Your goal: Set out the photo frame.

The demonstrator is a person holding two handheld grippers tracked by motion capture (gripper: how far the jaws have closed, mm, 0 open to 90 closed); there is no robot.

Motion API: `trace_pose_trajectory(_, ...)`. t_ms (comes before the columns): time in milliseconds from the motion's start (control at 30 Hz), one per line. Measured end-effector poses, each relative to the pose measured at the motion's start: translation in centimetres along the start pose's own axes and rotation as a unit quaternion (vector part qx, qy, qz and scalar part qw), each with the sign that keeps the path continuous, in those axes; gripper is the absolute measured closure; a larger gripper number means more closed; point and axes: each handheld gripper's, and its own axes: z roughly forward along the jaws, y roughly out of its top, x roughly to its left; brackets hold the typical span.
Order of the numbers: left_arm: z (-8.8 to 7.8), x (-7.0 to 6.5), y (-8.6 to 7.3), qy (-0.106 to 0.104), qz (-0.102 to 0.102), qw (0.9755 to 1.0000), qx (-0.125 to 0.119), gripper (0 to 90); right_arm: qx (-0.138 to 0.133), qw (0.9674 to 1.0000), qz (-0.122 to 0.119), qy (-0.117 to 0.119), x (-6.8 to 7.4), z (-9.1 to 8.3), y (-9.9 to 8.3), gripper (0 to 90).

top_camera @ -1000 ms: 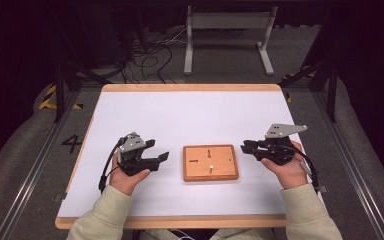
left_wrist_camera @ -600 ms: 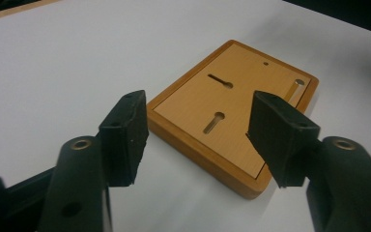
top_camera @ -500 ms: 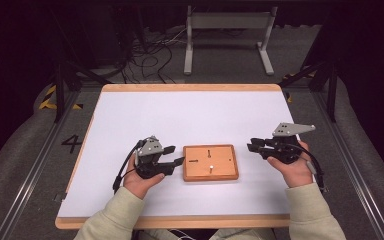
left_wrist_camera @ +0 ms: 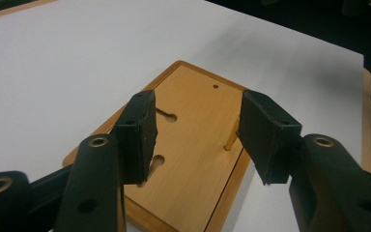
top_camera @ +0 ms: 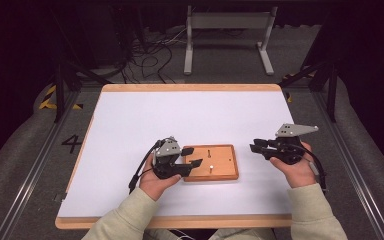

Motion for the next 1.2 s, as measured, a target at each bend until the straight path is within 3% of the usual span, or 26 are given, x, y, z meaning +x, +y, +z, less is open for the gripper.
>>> trace_pose_trajectory(100, 0.2, -0.1, 0.0, -0.007, 0.004, 1.0000, 0.000, 48.1, 0.001, 1.0000, 0.000, 0.000, 0.0, 0.0, 0.0, 70.1)
trace_pose_trajectory(167, 0.8, -0.2, 0.0, -0.032, 0.004, 0.9995, 0.006, 48.2, 0.001, 1.0000, 0.000, 0.002, 0.0, 0.1, 0.0, 69.9)
trace_pose_trajectory(267, 1.3, -0.4, -0.1, -0.047, 0.006, 0.9988, 0.010, 48.5, 0.001, 1.0000, 0.001, 0.003, 0.0, 0.1, 0.0, 69.7)
trace_pose_trajectory(467, 2.2, -0.8, -0.5, -0.061, 0.012, 0.9980, 0.014, 53.2, 0.002, 1.0000, 0.003, 0.005, 0.1, 0.3, 0.0, 69.4)
trace_pose_trajectory(600, 3.0, -0.8, -0.9, -0.063, 0.013, 0.9977, 0.023, 54.8, 0.005, 1.0000, 0.003, 0.004, 0.1, 0.4, -0.1, 69.5)
trace_pose_trajectory(1000, 5.5, -1.6, -1.1, -0.064, 0.042, 0.9964, 0.038, 59.6, 0.010, 0.9999, 0.005, 0.006, 0.2, 0.5, -0.4, 69.6)
trace_pose_trajectory(1200, 6.4, -1.7, -1.2, -0.068, 0.053, 0.9955, 0.039, 68.2, 0.010, 0.9999, 0.007, 0.007, 0.2, 0.5, -0.6, 69.5)
